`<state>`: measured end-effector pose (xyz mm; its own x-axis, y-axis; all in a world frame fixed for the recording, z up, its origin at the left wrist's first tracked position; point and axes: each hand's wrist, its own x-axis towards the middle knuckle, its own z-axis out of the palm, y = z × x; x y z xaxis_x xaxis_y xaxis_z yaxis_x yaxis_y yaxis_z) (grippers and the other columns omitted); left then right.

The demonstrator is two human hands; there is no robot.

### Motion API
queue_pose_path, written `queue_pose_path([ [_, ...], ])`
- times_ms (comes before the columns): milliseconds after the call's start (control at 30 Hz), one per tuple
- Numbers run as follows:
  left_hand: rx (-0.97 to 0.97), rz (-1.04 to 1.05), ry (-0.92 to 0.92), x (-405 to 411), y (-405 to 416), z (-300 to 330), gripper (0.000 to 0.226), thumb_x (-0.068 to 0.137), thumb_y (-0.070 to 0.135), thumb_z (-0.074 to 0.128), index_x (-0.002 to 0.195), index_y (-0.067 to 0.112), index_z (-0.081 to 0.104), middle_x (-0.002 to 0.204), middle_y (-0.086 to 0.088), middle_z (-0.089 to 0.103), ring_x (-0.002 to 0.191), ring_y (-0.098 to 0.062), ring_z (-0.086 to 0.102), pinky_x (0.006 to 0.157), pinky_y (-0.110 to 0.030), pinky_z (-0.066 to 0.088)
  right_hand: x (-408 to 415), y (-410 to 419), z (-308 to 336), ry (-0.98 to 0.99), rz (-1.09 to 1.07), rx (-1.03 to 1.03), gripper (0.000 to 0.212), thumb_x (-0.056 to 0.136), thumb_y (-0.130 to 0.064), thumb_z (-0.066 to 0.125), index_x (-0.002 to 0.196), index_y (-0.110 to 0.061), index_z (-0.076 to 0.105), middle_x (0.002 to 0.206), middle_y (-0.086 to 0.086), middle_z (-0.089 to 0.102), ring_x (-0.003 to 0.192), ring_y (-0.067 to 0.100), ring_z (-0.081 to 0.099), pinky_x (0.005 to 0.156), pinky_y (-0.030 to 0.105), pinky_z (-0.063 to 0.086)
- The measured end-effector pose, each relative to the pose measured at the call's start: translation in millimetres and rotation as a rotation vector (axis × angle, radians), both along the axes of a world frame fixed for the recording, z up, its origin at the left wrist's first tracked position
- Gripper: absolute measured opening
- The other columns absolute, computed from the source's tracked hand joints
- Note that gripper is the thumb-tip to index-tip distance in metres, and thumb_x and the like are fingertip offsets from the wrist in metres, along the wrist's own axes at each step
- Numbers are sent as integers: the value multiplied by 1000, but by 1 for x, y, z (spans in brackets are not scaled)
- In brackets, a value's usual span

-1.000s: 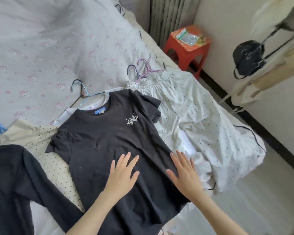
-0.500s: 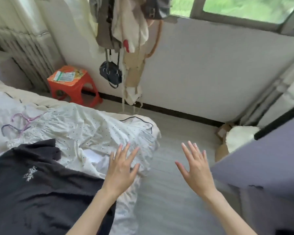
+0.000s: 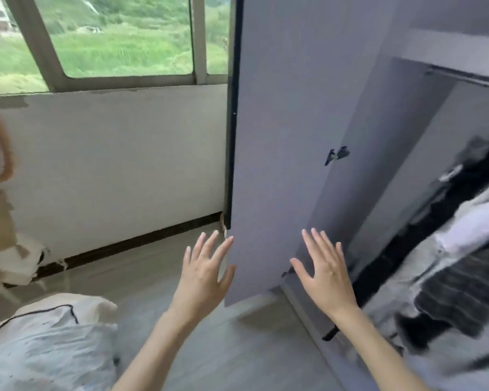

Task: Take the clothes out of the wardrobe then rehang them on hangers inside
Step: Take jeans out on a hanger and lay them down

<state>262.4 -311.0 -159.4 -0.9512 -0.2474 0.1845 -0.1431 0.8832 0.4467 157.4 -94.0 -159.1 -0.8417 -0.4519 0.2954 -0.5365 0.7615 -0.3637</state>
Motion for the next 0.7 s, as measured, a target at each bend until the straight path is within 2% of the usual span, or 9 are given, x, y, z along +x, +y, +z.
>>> queue_pose_path([
  [100, 35, -125, 27, -51, 28, -3, 72, 80, 58, 14, 141, 27, 37, 151, -3, 27, 143, -26, 11, 112, -39, 10, -31, 39, 5, 40, -155, -7, 69, 86, -54, 29, 141, -13, 38, 146, 10, 38, 138, 25, 30, 113, 46, 16],
  [200, 28, -270, -10, -105, 48, -5, 78, 76, 62, 4, 144, 32, 28, 154, 2, 19, 144, -22, 4, 111, -31, 2, -66, 74, 10, 52, -281, 31, 71, 86, -55, 24, 142, -14, 35, 148, 10, 35, 140, 24, 26, 114, 44, 13],
  [267, 4, -344, -42, -143, 56, -3, 81, 73, 63, -2, 145, 35, 21, 155, 5, 12, 144, -19, -2, 112, -31, -1, -88, 93, 14, 73, -354, 45, 71, 86, -56, 23, 143, -15, 32, 149, 10, 32, 141, 23, 23, 115, 43, 12],
  [367, 15, -450, 24, -203, 72, 9, 76, 78, 61, 6, 143, 29, 31, 153, 0, 22, 144, -25, 10, 114, -38, 12, -116, 110, 24, 89, -448, 69, 68, 88, -53, 27, 143, -14, 34, 148, 10, 34, 140, 24, 25, 114, 46, 18],
  [467, 17, -571, 83, -251, 98, 26, 70, 84, 56, 13, 140, 24, 38, 148, -1, 33, 141, -28, 19, 111, -40, 20, -137, 124, 33, 136, -513, 78, 64, 91, -51, 28, 139, -12, 41, 143, 13, 42, 136, 27, 33, 110, 47, 23],
  [600, 40, -710, 72, -293, 139, 34, 68, 86, 59, 12, 143, 26, 31, 150, 4, 27, 142, -18, 13, 113, -33, 17, -158, 151, 51, 190, -613, 105, 61, 94, -48, 24, 137, -9, 44, 140, 14, 46, 133, 29, 37, 109, 47, 20],
  [700, 113, -772, 65, -319, 171, 36, 47, 98, 42, 32, 143, 26, 31, 151, 5, 24, 142, -14, 13, 114, -29, 16, -179, 177, 65, 224, -667, 108, 57, 93, -41, 29, 136, -9, 45, 139, 14, 46, 133, 29, 39, 109, 48, 23],
])
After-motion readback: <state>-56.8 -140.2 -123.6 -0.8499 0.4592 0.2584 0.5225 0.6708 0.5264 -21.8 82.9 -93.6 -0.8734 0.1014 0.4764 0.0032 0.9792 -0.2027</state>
